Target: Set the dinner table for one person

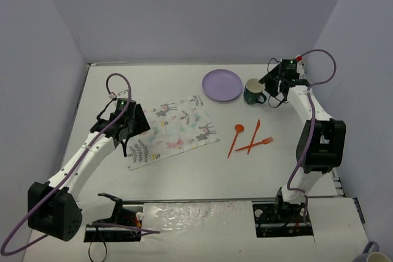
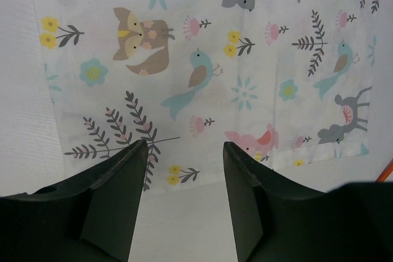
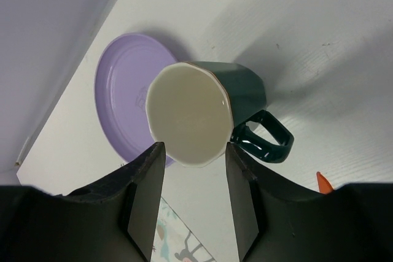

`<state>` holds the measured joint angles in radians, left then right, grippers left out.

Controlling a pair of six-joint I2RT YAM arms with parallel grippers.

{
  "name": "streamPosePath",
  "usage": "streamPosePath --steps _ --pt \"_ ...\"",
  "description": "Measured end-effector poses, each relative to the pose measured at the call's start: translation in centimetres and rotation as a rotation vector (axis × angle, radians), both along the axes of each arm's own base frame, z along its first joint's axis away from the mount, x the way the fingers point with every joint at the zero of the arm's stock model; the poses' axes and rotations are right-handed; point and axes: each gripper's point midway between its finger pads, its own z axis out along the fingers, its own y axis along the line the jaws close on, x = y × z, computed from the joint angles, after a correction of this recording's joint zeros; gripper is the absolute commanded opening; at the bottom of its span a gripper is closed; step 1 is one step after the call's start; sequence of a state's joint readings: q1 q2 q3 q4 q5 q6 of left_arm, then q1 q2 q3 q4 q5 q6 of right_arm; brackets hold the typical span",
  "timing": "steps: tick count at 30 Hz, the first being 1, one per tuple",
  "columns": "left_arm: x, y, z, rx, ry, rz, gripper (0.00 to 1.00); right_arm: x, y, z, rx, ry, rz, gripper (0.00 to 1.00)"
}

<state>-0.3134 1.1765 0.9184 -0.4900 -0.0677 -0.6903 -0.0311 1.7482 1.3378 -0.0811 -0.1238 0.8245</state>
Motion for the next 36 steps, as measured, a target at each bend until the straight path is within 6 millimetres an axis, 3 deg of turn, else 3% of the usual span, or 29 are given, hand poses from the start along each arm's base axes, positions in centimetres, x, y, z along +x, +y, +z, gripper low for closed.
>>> streamPosePath --steps 3,6,9,11,16,19,21,27,31,36 --pt "0.0 0.0 -0.1 0.003 0.002 0.000 0.49 1.1 -0.1 1.2 -0.007 -0.021 0.004 0.38" --pt "0.0 0.2 -0.1 0.010 0.002 0.004 0.49 1.3 0.2 1.2 -0.011 -0.017 0.015 0.39" --pt "0.0 0.4 -0.1 0.017 0.001 0.011 0.49 0.9 2.4 1.0 -0.032 -0.010 0.070 0.39" --pt "0.0 0.4 0.0 0.019 -0.003 0.014 0.49 0.5 5.8 0.9 -0.059 -0.012 0.148 0.39" --pt "-0.1 0.5 0.4 0.014 -0.022 0.016 0.49 -3.2 18.5 0.3 -0.106 -0.018 0.421 0.38" --pt "-0.2 0.6 0.4 0.014 -0.024 0.016 0.50 -5.2 22.8 -1.9 -0.123 0.017 0.494 0.37" --pt "-0.3 0.6 0.5 0.015 -0.025 0.016 0.51 -5.1 23.3 -4.1 -0.137 0.052 0.475 0.37" --pt "-0.6 0.8 0.5 0.025 -0.022 0.014 0.52 -4.0 20.3 -10.1 -0.173 0.126 0.323 0.43" --pt "-0.9 1.1 0.5 0.038 -0.016 0.013 0.53 -2.1 19.8 -10.6 -0.124 0.079 0.236 0.45" --pt "-1.2 1.6 0.4 0.068 -0.011 0.012 0.53 0.3 20.0 -9.4 -0.040 -0.007 0.168 0.47"
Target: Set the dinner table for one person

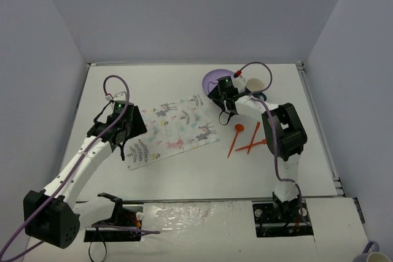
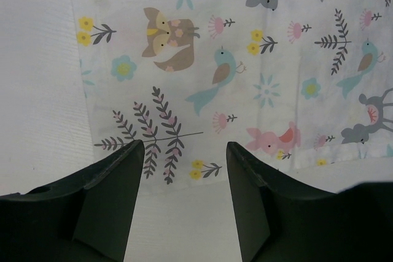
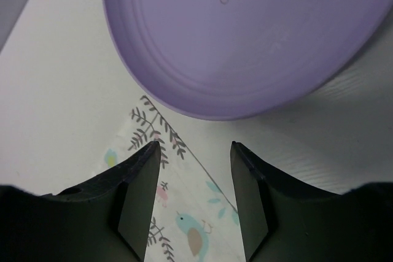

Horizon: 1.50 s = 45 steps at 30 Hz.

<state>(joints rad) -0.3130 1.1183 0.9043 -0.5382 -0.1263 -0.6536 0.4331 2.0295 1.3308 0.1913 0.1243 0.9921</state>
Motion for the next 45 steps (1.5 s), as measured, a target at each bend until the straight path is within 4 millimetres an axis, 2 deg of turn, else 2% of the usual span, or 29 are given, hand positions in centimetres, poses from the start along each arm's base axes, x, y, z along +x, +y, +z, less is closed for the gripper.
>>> streamPosePath --steps 4,6,11,23,25,27,28,34,36,45 --pt "-0.1 0.4 0.0 0.021 0.001 0.000 0.53 1.3 -0.2 0.6 0.069 -0.031 -0.058 0.47" --pt "0.0 0.5 -0.1 0.027 0.003 -0.002 0.53 1.6 -0.7 0.1 0.094 -0.017 -0.096 0.47" --pt "0.0 0.6 -0.6 0.043 0.019 -0.011 0.53 1.7 -1.7 -1.3 0.135 0.016 -0.191 0.49" --pt "0.1 1.1 -1.1 0.057 0.037 -0.008 0.53 2.3 -3.0 -1.1 0.169 -0.002 -0.333 0.43" --pt "0.1 1.0 -1.1 0.057 0.037 -0.009 0.53 2.3 -3.4 -1.2 0.165 0.001 -0.357 0.40" --pt "0.1 1.0 -1.1 0.056 0.036 -0.009 0.53 2.1 -3.7 -1.4 0.160 0.008 -0.384 0.24" --pt "0.1 1.0 -1.1 0.056 0.036 -0.009 0.53 2.0 -3.8 -1.6 0.157 0.011 -0.397 0.19" --pt "0.2 0.9 -1.1 0.052 0.036 -0.012 0.53 1.1 -3.6 -2.0 0.136 0.036 -0.429 0.03" --pt "0.2 1.0 -1.1 0.052 0.036 -0.011 0.53 1.0 -3.5 -2.0 0.128 0.039 -0.430 0.00" --pt "0.2 0.9 -1.0 0.050 0.036 -0.012 0.52 0.4 -3.3 -2.2 0.081 0.059 -0.403 0.00"
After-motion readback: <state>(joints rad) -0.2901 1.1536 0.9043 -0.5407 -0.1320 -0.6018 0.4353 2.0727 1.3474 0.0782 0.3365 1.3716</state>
